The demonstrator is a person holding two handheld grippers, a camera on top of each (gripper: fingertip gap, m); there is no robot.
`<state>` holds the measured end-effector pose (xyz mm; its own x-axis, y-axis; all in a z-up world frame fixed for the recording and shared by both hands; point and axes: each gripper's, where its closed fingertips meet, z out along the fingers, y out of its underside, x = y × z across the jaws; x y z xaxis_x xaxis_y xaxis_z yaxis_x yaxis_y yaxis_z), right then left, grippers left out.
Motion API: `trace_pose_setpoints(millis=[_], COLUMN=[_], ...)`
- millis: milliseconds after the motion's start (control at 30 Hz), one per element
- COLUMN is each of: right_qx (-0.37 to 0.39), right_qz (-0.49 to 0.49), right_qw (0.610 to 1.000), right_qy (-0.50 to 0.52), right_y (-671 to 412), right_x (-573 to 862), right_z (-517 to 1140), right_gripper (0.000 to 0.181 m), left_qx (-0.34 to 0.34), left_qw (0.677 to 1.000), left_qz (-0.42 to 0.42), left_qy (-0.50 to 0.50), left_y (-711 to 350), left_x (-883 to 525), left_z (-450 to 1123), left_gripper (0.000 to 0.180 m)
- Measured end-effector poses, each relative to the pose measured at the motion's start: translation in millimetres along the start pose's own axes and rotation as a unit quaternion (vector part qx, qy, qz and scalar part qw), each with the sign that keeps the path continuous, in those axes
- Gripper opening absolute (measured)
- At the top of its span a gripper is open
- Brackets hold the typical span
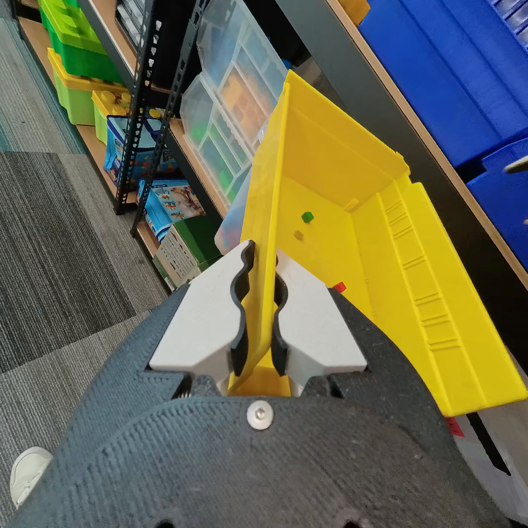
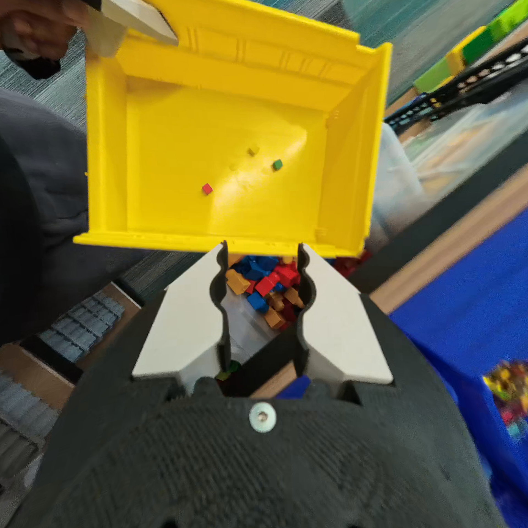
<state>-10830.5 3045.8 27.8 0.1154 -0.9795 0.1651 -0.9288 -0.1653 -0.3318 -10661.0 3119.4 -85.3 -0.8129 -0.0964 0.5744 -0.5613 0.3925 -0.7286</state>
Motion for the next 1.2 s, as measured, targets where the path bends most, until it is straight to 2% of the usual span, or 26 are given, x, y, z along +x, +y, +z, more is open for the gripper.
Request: trace_pose_setpoints(millis=[100,233,333,433,533,633,667,700,733,767,900,1100,1200], right_qx=[0.016,0.048,0.090,0.115,0.055,-0.019,-0.029,-0.026,-0.026,-0.040,-0.073,-0.197,-0.227], right_qz=[0.031,0.102,0.163,0.247,0.343,0.450,0.473,0.487,0.495,0.494,0.499,0.470,0.476], right_qw=[0.999,0.994,0.982,0.951,0.909,0.868,0.860,0.857,0.855,0.855,0.854,0.852,0.842], right_qy=[0.033,-0.017,0.036,0.144,0.229,0.210,0.190,0.166,0.152,0.151,0.128,0.118,0.109], right_y=[23,58,94,153,252,344,362,371,378,388,412,433,444], right_x=[9,0,25,67,96,93,88,84,81,80,74,76,83], right_z=[-44,-118,-189,-263,-306,-303,-297,-291,-287,-285,-279,-271,-267], right_gripper=[0.048,0.048,0.053,0.053,0.056,0.059,0.072,0.074,0.062,0.059,0.060,0.064,0.063], left_qx=[-0.001,0.000,0.001,0.003,0.003,0.005,0.005,0.004,0.003,0.002,-0.002,-0.001,0.000], left_qw=[1.000,1.000,1.000,1.000,1.000,1.000,1.000,1.000,1.000,1.000,1.000,0.999,0.999], left_qz=[0.004,0.011,0.014,0.014,0.014,0.015,0.016,0.018,0.021,0.025,0.031,0.034,0.034], left_qy=[0.000,-0.001,-0.001,0.000,0.000,0.000,-0.001,-0.001,0.000,0.000,0.002,-0.001,-0.002], left_y=[0,-1,0,0,0,1,1,1,1,0,-2,0,1], left_x=[0,-1,-1,-1,-1,-1,-1,0,0,1,2,6,8], left_z=[0,1,1,1,1,1,1,1,2,2,5,6,7], left_gripper=[0.002,0.002,0.002,0.002,0.002,0.002,0.002,0.002,0.003,0.002,0.002,0.003,0.003])
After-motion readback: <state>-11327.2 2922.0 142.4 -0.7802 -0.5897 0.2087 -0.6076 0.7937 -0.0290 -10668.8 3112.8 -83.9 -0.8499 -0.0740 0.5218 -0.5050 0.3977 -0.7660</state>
